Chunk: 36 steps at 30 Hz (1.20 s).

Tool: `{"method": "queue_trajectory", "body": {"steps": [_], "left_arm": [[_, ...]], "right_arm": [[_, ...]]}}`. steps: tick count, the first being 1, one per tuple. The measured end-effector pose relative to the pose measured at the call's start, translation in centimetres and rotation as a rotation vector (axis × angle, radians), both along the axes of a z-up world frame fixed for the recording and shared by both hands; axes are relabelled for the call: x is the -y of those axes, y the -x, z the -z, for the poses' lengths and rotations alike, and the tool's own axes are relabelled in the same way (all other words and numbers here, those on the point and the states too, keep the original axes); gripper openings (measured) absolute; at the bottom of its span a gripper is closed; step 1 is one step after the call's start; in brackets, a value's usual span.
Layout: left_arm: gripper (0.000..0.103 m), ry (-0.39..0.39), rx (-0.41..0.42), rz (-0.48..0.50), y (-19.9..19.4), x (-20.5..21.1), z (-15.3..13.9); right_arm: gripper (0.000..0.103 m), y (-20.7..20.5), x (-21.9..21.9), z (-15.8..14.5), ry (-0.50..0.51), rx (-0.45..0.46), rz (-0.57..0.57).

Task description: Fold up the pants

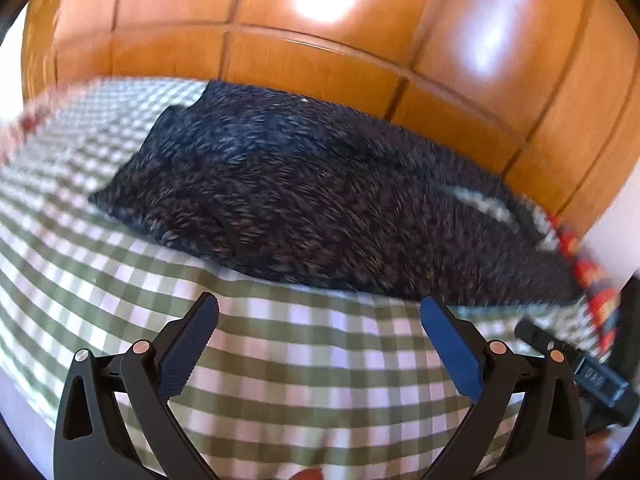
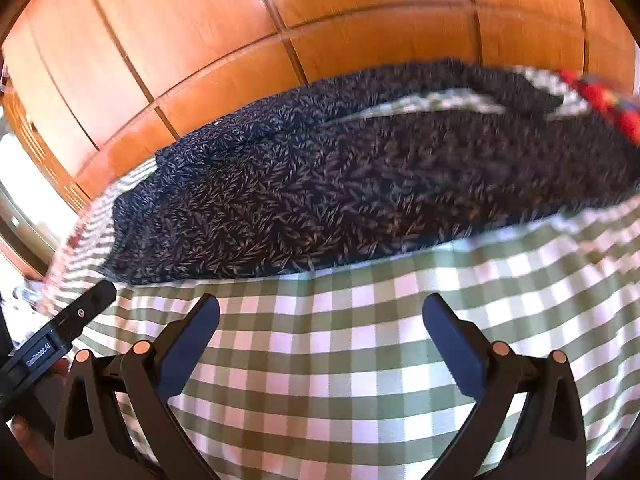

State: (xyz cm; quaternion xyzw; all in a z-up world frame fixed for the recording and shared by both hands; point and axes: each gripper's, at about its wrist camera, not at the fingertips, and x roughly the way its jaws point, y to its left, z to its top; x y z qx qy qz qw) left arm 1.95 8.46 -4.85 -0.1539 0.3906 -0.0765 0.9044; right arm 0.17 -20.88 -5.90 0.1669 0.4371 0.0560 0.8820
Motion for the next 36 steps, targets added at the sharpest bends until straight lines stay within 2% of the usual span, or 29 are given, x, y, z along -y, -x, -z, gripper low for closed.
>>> {"method": "queue_trajectory", "body": {"steps": [4, 6, 11, 13, 15, 16, 17, 18, 19, 20, 21, 22, 23, 25, 26, 28, 31, 34, 36], "left_arm": [[0.1, 0.148, -0.074, -0.091, -1.8, -6.3, 1.6], [0.1, 0.209, -0.107, -0.182, -2.7, -9.9, 2.7], [0.1, 0.272, -0.145, -0.277, -4.7, -14.9, 4.2], [0.099, 0.283, -0.154, -0.307, -5.6, -16.6, 4.5], [0.087, 0.282, -0.173, -0.349, -6.6, -17.7, 4.9], [0.076, 0.273, -0.185, -0.373, -7.0, -18.1, 4.9], [0.071, 0.268, -0.192, -0.395, -7.7, -18.7, 5.1], [0.06, 0.276, -0.189, -0.398, -8.3, -19.3, 5.3], [0.036, 0.277, -0.199, -0.388, -8.8, -19.5, 5.4], [0.023, 0.272, -0.213, -0.38, -9.3, -19.7, 5.6], [0.008, 0.269, -0.221, -0.378, -9.4, -19.8, 5.7], [0.006, 0.273, -0.208, -0.371, -9.2, -19.9, 5.5], [0.005, 0.256, -0.194, -0.366, -8.9, -19.9, 5.1], [0.005, 0.228, -0.174, -0.358, -8.4, -19.5, 4.6], [0.005, 0.24, -0.161, -0.356, -7.5, -19.7, 4.1], [0.004, 0.251, -0.144, -0.355, -5.9, -19.8, 3.4], [0.004, 0.235, -0.141, -0.353, -3.1, -19.8, 2.6], [0.004, 0.22, -0.16, -0.371, -1.0, -20.2, 2.7], [0.004, 0.164, -0.176, -0.381, 0.3, -20.2, 2.9]], "right_arm": [[0.101, -0.7, 1.4, 0.9, -0.138, -0.037, -0.006], [0.101, -1.3, 1.9, 1.3, -0.19, -0.052, -0.002], [0.1, -3.2, 2.2, 1.9, -0.267, -0.076, -0.011], [0.096, -3.9, 1.9, 2.2, -0.273, -0.087, -0.018], [0.092, -4.7, 1.8, 2.7, -0.266, -0.096, -0.014], [0.09, -5.0, 1.7, 2.9, -0.258, -0.098, -0.009], [0.089, -5.5, 1.7, 3.0, -0.251, -0.098, -0.005], [0.089, -5.9, 1.6, 3.1, -0.247, -0.098, -0.002], [0.087, -6.2, 1.6, 3.2, -0.244, -0.098, 0.0], [0.086, -6.6, 1.6, 3.3, -0.241, -0.098, 0.001], [0.081, -6.9, 1.6, 3.4, -0.233, -0.096, 0.003], [0.072, -7.3, 1.5, 3.5, -0.215, -0.096, 0.008], [0.068, -7.5, 1.6, 3.6, -0.2, -0.097, 0.008], [0.045, -8.1, 1.5, 3.8, -0.166, -0.097, 0.006], [0.038, -8.4, 1.5, 3.9, -0.139, -0.103, 0.002], [0.019, -8.5, 1.7, 3.9, -0.118, -0.118, -0.01], [0.009, -8.0, 1.9, 3.7, -0.114, -0.128, -0.051], [0.008, -6.6, 2.3, 3.5, -0.127, -0.136, -0.096], [0.008, -5.5, 2.5, 3.4, -0.141, -0.144, -0.129]]}}
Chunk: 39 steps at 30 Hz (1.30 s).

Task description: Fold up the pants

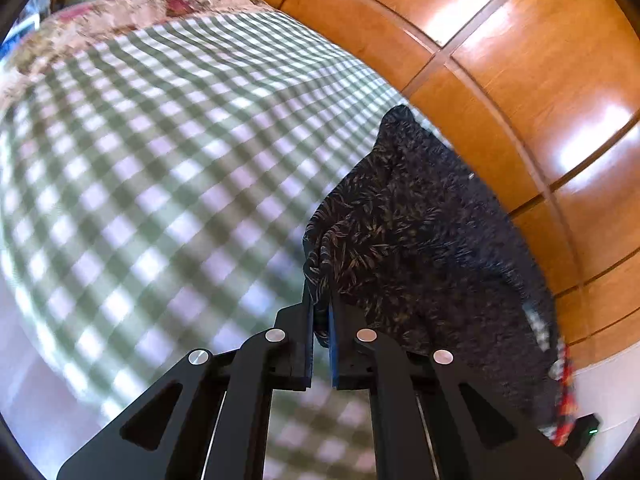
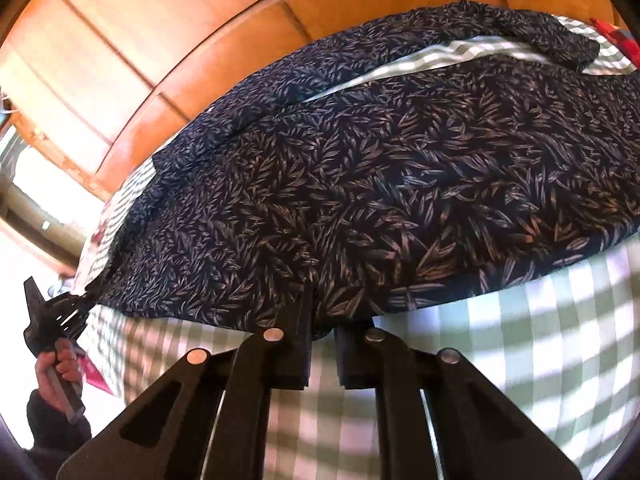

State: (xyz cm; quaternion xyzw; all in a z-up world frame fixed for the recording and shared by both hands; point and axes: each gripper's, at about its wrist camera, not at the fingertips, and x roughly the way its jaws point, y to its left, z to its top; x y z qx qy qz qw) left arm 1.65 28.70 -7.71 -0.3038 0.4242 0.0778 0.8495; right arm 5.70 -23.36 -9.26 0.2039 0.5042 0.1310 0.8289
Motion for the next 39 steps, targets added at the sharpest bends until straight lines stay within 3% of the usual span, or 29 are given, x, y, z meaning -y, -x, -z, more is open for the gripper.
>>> {"method": "queue_trajectory", "body": {"steps": [2, 5, 8, 10, 15, 19, 23, 24, 25, 26, 27, 29, 32, 35, 38, 39], "left_arm": [[0.007, -0.011, -0.049, 0.007, 0.3, -0.1, 0.8], [0.022, -0.105, -0.072, -0.008, 0.4, 0.3, 0.6], [0.035, -0.22, -0.078, -0.031, 0.8, 0.8, -0.5], [0.035, -0.241, -0.065, -0.052, 1.4, 0.7, -1.0], [0.035, -0.288, 0.0, -0.033, 2.0, 2.5, -2.4], [0.035, -0.293, 0.03, 0.098, 0.9, 5.9, -2.6], [0.035, -0.324, 0.02, 0.26, -0.9, 10.5, -1.8], [0.035, -0.333, 0.012, 0.285, -1.1, 11.2, -1.5], [0.035, -0.35, -0.013, 0.314, -1.6, 12.0, -1.0], [0.035, -0.361, -0.032, 0.326, -1.8, 12.3, -0.7], [0.035, -0.378, -0.056, 0.341, -2.0, 12.6, -0.2], [0.035, -0.406, -0.083, 0.354, -1.9, 12.6, 0.7], [0.035, -0.384, -0.086, 0.356, -1.5, 12.2, 1.3], [0.035, -0.362, -0.098, 0.357, -1.7, 11.7, 1.2], [0.035, -0.24, -0.065, 0.346, -2.3, 9.7, -0.3], [0.035, -0.182, -0.029, 0.322, -2.5, 8.4, -1.2]], "right_arm": [[0.008, 1.2, -0.1, -0.1, -0.007, 0.0, -0.049], [0.018, 2.7, 0.7, -0.3, -0.031, -0.005, -0.087], [0.042, 4.1, 4.1, -1.4, -0.025, 0.012, -0.055], [0.053, 5.1, 7.9, -2.4, 0.0, 0.035, 0.031], [0.057, 6.6, 21.8, -3.1, 0.094, 0.031, 0.46], [0.057, 5.4, 29.8, -2.6, 0.145, 0.004, 0.709], [0.055, 2.6, 32.9, -1.3, 0.145, -0.046, 0.794], [0.043, 2.0, 33.3, -1.1, 0.166, -0.055, 0.793], [0.02, 1.6, 33.2, -1.2, 0.207, -0.063, 0.782], [0.008, 1.6, 33.4, -1.5, 0.234, -0.069, 0.771], [0.005, 1.7, 33.4, -1.7, 0.251, -0.073, 0.762], [0.005, 2.7, 32.3, -3.0, 0.341, -0.052, 0.74], [0.004, 6.5, 32.1, -4.1, 0.405, -0.054, 0.743], [0.004, 8.3, 32.3, -2.0, 0.431, -0.13, 0.732], [0.01, 9.4, 32.0, -2.0, 0.392, -0.102, 0.733], [0.019, 9.8, 32.0, -2.3, 0.377, -0.104, 0.742]]}}
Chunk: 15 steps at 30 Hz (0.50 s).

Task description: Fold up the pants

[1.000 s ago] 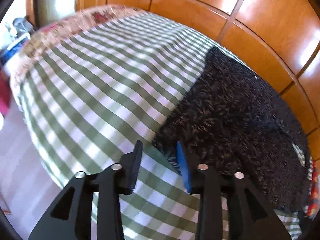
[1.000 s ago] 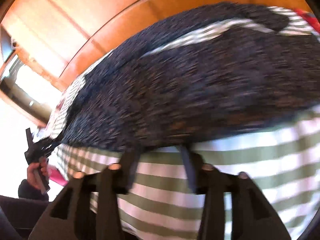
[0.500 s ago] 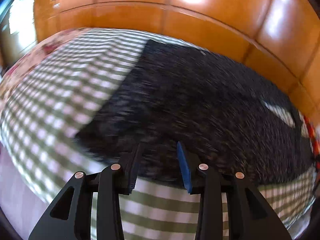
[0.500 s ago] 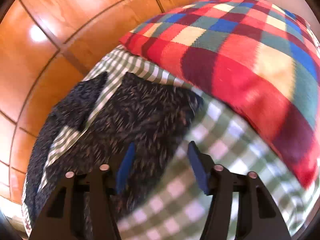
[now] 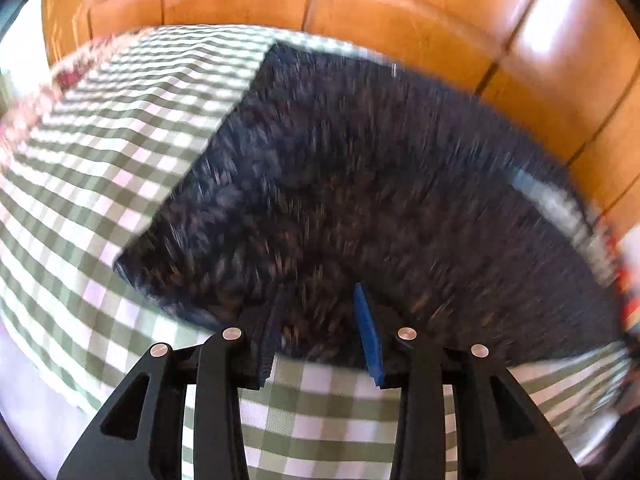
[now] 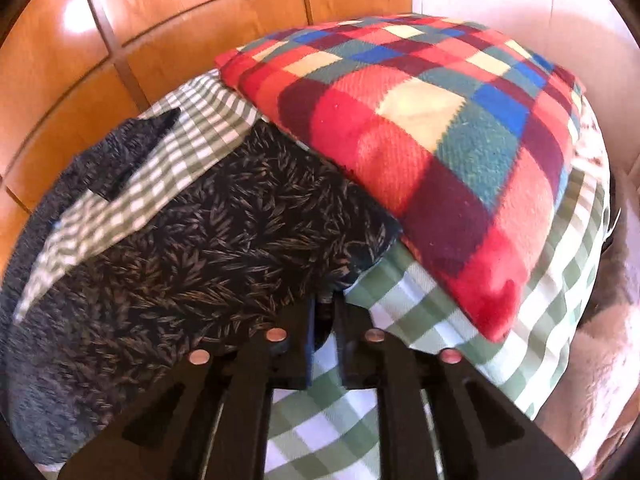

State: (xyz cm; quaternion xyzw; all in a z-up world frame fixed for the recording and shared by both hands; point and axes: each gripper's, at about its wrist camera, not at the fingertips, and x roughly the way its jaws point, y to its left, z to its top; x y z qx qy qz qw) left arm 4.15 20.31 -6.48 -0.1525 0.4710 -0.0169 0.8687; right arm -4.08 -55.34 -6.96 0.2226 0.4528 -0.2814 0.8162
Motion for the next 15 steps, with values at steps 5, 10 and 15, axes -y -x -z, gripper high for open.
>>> {"method": "queue_trajectory", "body": {"steps": [5, 10, 15], "left_arm": [[0.043, 0.127, 0.063, -0.135, -3.0, -5.7, -2.8], [0.047, 0.133, 0.049, -0.187, -9.2, -7.9, -3.5], [0.06, 0.106, 0.003, -0.214, -16.8, -9.3, -2.9]], "right_arm": [[0.046, 0.2, -2.3, -4.1, 0.132, 0.048, -0.013], [0.056, -2.9, -8.0, -6.4, 0.16, 0.117, -0.164], [0.06, -8.4, -15.8, -5.6, 0.117, 0.128, -0.412]]}}
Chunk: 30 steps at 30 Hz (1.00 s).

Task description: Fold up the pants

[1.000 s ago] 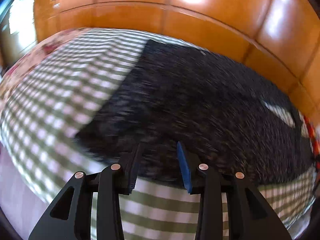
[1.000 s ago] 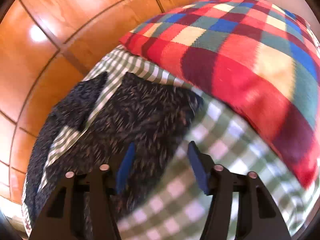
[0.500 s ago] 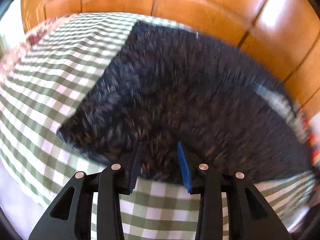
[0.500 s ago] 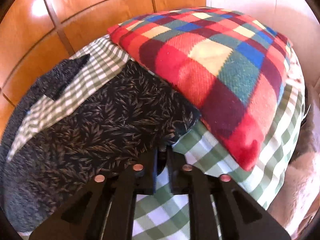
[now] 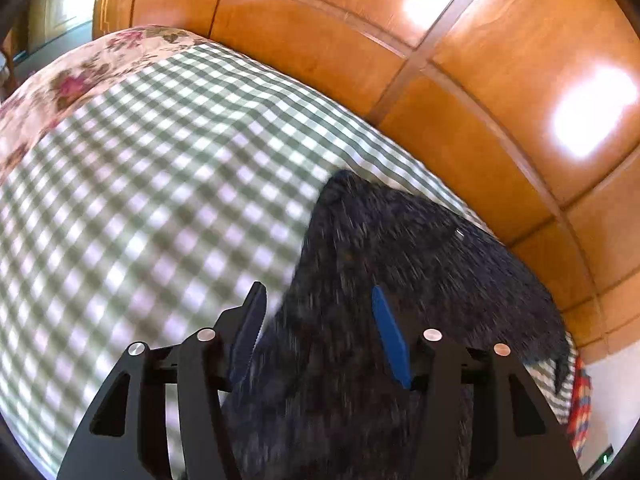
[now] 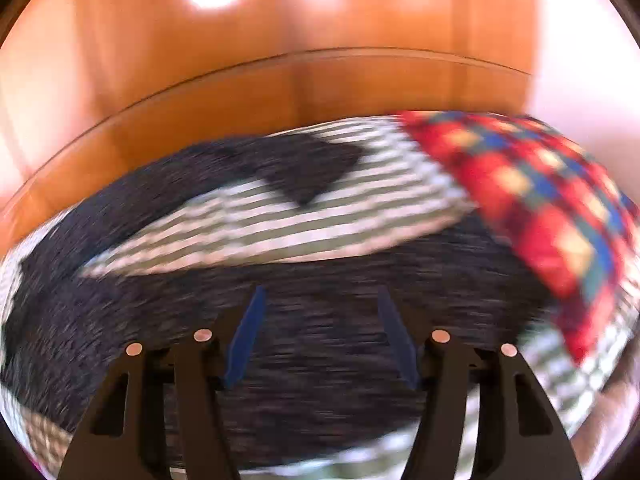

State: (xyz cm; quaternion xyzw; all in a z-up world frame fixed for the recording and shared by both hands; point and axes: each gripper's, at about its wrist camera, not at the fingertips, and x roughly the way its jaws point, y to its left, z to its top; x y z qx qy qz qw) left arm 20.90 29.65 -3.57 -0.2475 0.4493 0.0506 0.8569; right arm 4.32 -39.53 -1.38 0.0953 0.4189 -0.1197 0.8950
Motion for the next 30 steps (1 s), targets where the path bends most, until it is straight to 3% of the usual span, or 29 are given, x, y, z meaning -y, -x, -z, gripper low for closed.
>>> {"method": "queue_trajectory", "body": {"steps": [4, 7, 10, 12, 13, 14, 15, 16, 17, 22, 25, 30], "left_arm": [[0.064, -0.052, -0.038, 0.022, -5.0, 0.3, 1.2], [0.076, -0.086, -0.059, 0.052, -8.5, 0.8, 2.1], [0.076, -0.068, -0.09, 0.044, -11.4, 0.8, 3.3], [0.076, -0.109, -0.118, 0.053, -13.1, 1.2, 4.2], [0.062, -0.141, -0.145, 0.049, -13.6, 1.4, 4.8], [0.041, -0.149, -0.166, 0.066, -14.1, 1.7, 5.4], [0.035, -0.17, -0.161, 0.112, -14.4, 2.4, 5.5], [0.018, -0.206, -0.14, 0.131, -14.2, 3.0, 5.1], [0.011, -0.245, -0.104, 0.157, -13.9, 3.9, 4.3], [0.009, -0.244, 0.121, 0.164, -9.8, 4.4, -1.6], [0.009, -0.276, 0.268, 0.22, -4.6, 5.2, -4.6], [0.009, -0.214, 0.42, 0.344, 2.7, 7.0, -6.9]], "right_arm": [[0.062, -2.6, -5.1, 1.7, -0.054, -0.038, -0.146], [0.062, -3.9, -7.6, 3.0, -0.096, -0.069, -0.204], [0.064, -4.9, -9.0, 4.1, -0.12, -0.095, -0.233], [0.066, -5.6, -9.3, 4.6, -0.13, -0.107, -0.239], [0.066, -5.9, -9.5, 4.7, -0.136, -0.113, -0.242], [0.066, -6.2, -9.5, 4.9, -0.141, -0.115, -0.243], [0.066, -6.4, -9.5, 5.0, -0.142, -0.117, -0.244], [0.066, -6.5, -9.5, 5.0, -0.14, -0.118, -0.245], [0.066, -6.6, -9.6, 5.0, -0.138, -0.12, -0.245], [0.066, -6.9, -9.5, 4.9, -0.135, -0.127, -0.246], [0.066, -7.0, -9.8, 4.7, -0.147, -0.121, -0.263], [0.066, -8.8, -11.2, 4.8, -0.263, -0.128, -0.324]]}}
